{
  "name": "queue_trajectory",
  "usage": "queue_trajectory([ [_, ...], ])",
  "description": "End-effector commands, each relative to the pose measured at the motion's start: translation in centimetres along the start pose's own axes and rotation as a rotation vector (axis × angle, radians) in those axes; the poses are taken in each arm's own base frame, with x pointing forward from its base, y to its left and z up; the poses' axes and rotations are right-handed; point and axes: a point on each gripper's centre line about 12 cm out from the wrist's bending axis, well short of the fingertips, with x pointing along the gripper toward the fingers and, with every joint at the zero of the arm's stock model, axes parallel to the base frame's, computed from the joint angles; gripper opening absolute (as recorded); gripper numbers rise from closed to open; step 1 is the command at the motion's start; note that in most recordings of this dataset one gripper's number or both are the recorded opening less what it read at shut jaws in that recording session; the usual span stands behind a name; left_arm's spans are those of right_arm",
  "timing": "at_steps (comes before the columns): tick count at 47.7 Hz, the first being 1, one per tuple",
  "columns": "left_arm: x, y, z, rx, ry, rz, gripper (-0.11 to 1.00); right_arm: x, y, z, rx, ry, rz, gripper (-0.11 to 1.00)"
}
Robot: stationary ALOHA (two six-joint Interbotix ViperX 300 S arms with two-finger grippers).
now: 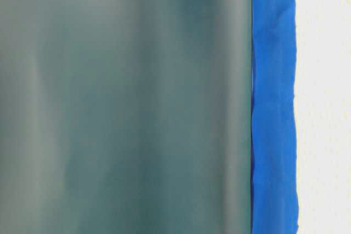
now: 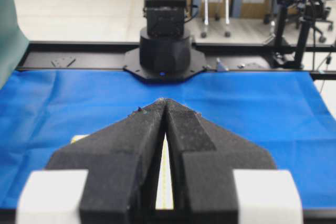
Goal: Fold the yellow towel.
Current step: 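Move both grippers to the towel's top corners and grasp them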
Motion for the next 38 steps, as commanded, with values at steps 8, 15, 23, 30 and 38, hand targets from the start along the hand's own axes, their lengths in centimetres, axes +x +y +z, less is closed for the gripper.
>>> queue_trajectory([
  [8, 0.3, 0.3, -0.2, -0.024, 0.027, 0.019, 0.00, 1.1, -1.3, -0.4, 0.011, 0.073, -0.064, 0.00],
  [15, 0.4, 1.5, -1.6, -0.013, 0.108, 0.078, 0.00, 1.7, -3.6, -1.7, 0.052, 0.169, -0.170, 0.00],
  [23, 0.9, 3.2, -3.5, -0.015, 0.183, 0.155, 0.00, 2.2, -6.8, -4.2, 0.100, 0.299, -0.311, 0.00],
  [30, 1.2, 5.1, -5.7, -0.035, 0.271, 0.240, 0.01, 2.5, -8.8, -6.6, 0.152, 0.399, -0.396, 0.00],
  [38, 1.9, 6.8, -7.8, -0.051, 0.338, 0.305, 0.37, 3.5, -10.5, -9.1, 0.193, 0.502, -0.448, 0.11],
])
